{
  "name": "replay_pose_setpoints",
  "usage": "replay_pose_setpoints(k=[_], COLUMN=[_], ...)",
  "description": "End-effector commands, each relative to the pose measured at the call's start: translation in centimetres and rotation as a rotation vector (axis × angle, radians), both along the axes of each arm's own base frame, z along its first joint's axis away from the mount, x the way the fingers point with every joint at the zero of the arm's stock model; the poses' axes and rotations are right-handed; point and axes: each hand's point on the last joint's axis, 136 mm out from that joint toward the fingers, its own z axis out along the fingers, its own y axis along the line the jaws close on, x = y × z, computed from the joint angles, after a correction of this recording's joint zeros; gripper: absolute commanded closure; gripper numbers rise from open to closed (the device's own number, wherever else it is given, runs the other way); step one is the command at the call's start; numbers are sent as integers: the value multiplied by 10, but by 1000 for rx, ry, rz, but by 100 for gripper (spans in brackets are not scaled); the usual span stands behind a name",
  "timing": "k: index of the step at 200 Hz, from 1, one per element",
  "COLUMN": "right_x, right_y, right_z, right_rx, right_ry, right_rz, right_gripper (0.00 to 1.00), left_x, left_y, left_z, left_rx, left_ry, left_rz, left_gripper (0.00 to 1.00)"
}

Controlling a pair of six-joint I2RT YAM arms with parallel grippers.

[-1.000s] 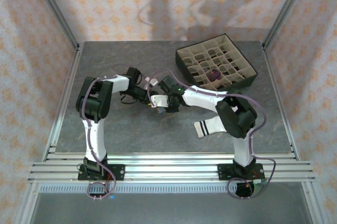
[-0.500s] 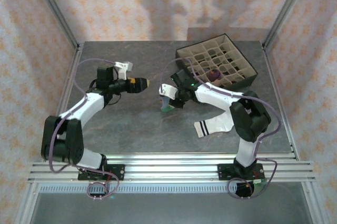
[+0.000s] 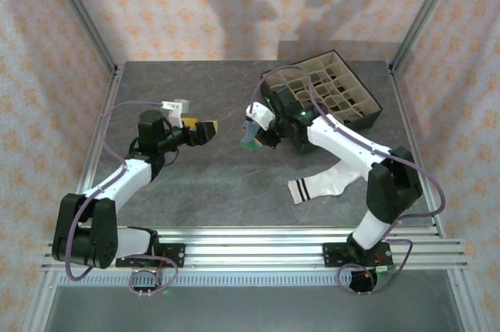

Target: Roll the socks

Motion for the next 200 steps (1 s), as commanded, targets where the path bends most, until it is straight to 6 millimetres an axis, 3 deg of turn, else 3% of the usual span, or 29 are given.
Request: replay_pose_setpoints(k=[1,23,54,83,139,200], right_x=[-10,-20,-40,-52,-74,-123], right_y=[-1,3,8,10,16,18], right_z=[30,42,53,58,88,128], right_rx=[70,124,185,216,368,518], right_ry=[52,120,199,234,322,423], right_rz=[-34,-21,41,74,188,436], right_gripper=[100,100,100,100,100,100], left_x=[-20,-40,-63,-75,-87,-93], left_y=[-43,-71,-90,-105,-112,-110], left_z=[65,73,92,92,80,82], left_rx=[20,72,27,40,94,131], left_ry=[-307,-413,-570,-583,-590,-618], left_rz=[-148,-234,-320,-401,-484,-508], left_gripper=[3,3,3,2,1,5])
